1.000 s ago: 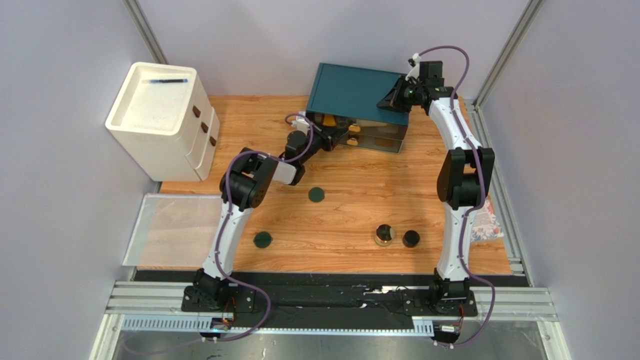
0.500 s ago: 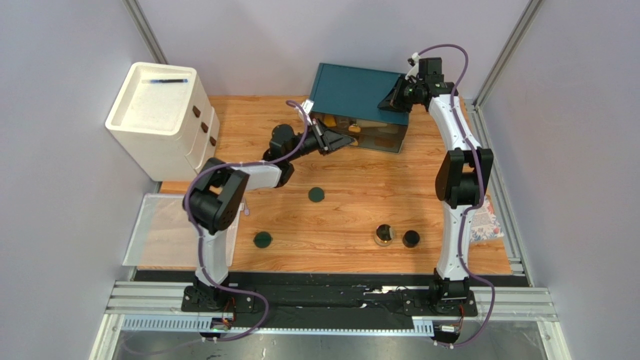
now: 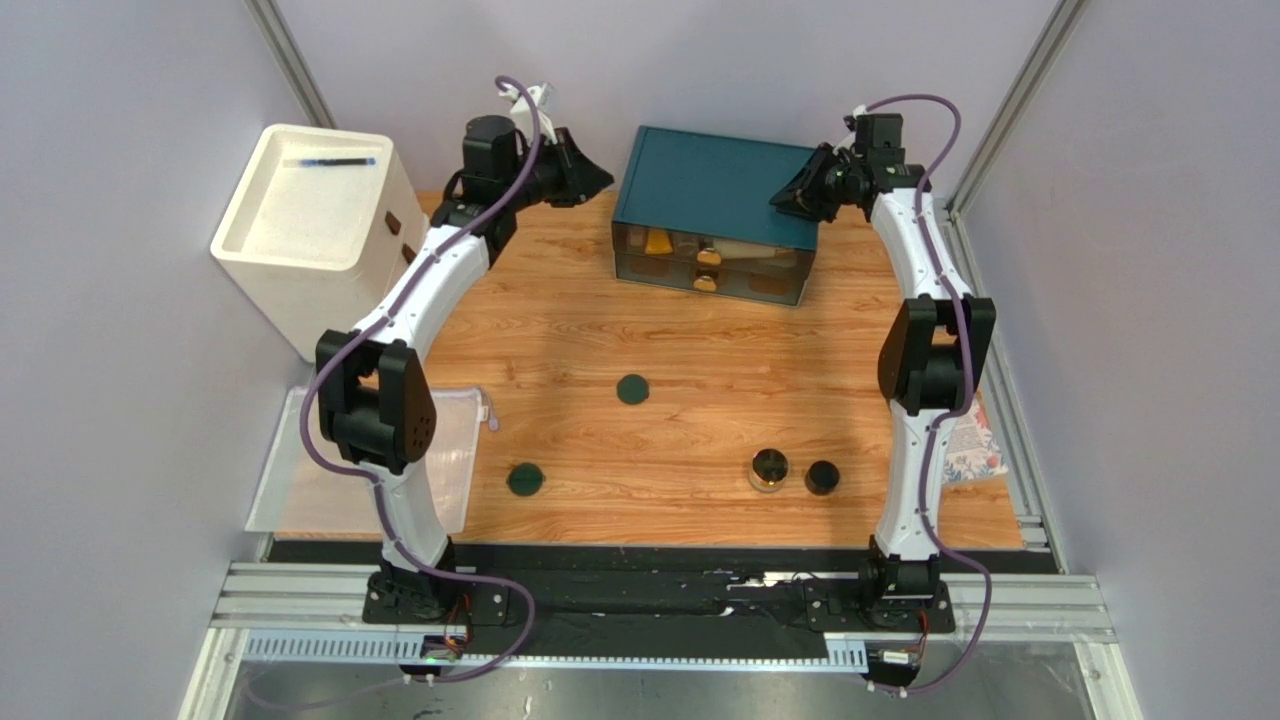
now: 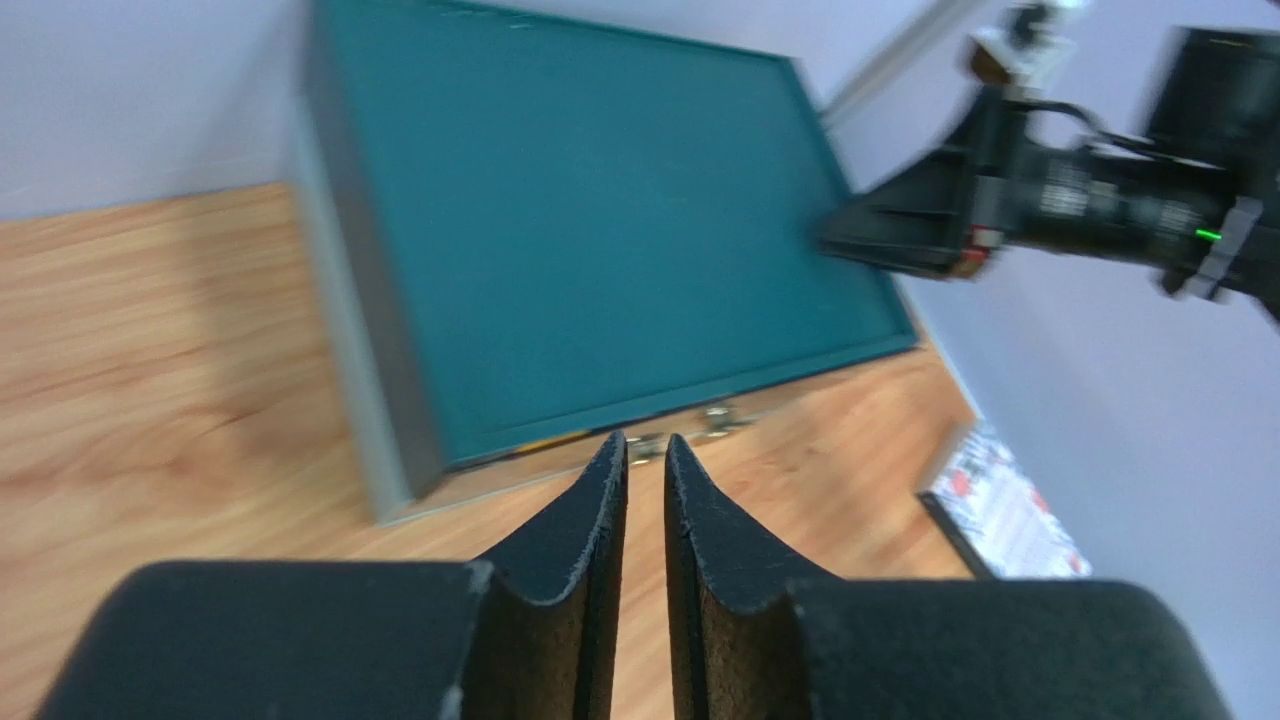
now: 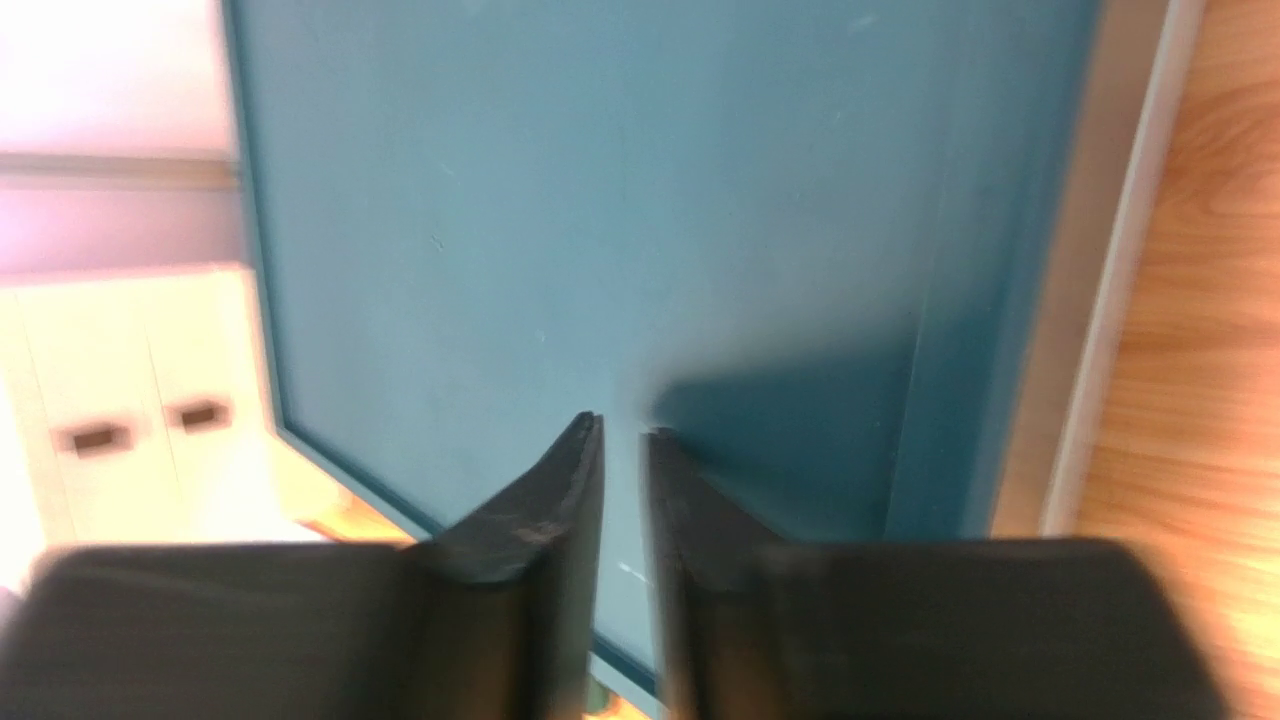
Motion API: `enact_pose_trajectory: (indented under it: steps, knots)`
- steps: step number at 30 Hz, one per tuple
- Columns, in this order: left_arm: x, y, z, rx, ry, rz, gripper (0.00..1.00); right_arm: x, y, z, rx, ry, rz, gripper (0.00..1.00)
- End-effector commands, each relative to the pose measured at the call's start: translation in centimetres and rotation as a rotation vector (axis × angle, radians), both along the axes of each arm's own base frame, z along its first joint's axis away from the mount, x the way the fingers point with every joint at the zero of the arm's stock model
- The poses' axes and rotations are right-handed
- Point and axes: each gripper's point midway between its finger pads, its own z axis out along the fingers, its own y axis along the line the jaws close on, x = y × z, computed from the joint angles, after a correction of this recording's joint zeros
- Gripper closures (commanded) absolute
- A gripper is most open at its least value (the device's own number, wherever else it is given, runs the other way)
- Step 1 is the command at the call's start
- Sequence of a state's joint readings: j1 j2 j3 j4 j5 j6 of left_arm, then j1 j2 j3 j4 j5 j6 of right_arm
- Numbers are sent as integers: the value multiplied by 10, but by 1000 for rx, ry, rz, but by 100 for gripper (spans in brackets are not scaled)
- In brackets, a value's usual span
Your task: Organize the makeup
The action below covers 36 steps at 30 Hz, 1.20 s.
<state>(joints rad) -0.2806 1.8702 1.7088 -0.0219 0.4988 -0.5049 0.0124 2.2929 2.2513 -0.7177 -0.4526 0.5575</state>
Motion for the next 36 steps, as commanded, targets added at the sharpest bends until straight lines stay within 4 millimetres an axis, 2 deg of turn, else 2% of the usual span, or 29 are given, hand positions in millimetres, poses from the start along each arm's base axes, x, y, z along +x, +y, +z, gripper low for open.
enact_pose_trajectory:
  steps: [1, 2, 4, 5, 6, 8, 9, 10, 11, 13, 16, 17, 18, 19, 20, 22, 24, 25, 27, 28, 32, 36]
  knots:
    - [26, 46, -65, 123, 165, 132, 78, 17, -21, 65, 92, -183, -103, 67]
    - [32, 50, -71, 124, 181, 145, 78, 18, -23, 71, 107, -202, -101, 59]
    - [47, 60, -87, 127, 226, 173, 74, 21, -25, 83, 132, -252, -106, 51]
    - [55, 63, -83, 116, 226, 186, 71, 21, -32, 89, 138, -269, -121, 44]
    - [62, 63, -97, 86, 268, 200, 71, 22, -37, 88, 148, -270, -135, 42]
    - [72, 66, -103, 21, 291, 213, 64, 26, -50, 88, 159, -281, -170, 38]
    - [77, 66, -113, -48, 349, 233, 64, 27, -55, 87, 156, -281, -183, 37]
    - [85, 65, -107, -97, 317, 220, 64, 29, -67, 85, 146, -281, -210, 37]
    - [90, 64, -104, -123, 311, 223, 64, 31, -73, 80, 143, -272, -225, 37]
    - [101, 62, -118, -153, 340, 236, 64, 32, -89, 71, 135, -251, -274, 37]
    - [117, 58, -129, -191, 359, 247, 64, 33, -106, 44, 118, -184, -337, 37]
    - [124, 57, -119, -208, 342, 245, 64, 32, -109, 37, 111, -165, -348, 37]
    - [129, 55, -134, -222, 377, 248, 64, 32, -112, 30, 108, -144, -357, 36]
    - [133, 53, -135, -231, 383, 247, 63, 32, -114, 16, 105, -111, -365, 34]
    - [140, 51, -136, -246, 384, 246, 61, 32, -115, 12, 107, -96, -368, 32]
    - [144, 48, -137, -253, 385, 243, 54, 32, -111, -13, 120, -23, -356, 29]
    - [149, 43, -136, -267, 381, 246, 52, 34, -106, -21, 149, 8, -342, 28]
    - [150, 41, -136, -273, 380, 246, 52, 35, -100, -37, 170, 45, -323, 28]
    - [150, 31, -143, -290, 396, 231, 51, 36, -92, -44, 199, 73, -302, 28]
    - [150, 27, -143, -294, 399, 221, 51, 36, -84, -57, 212, 106, -278, 28]
    - [137, 0, -149, -277, 414, 158, 51, 32, -65, -70, 211, 141, -219, 27]
    - [116, -30, -148, -263, 423, 55, 51, 26, -48, -71, 216, 143, -147, 27]
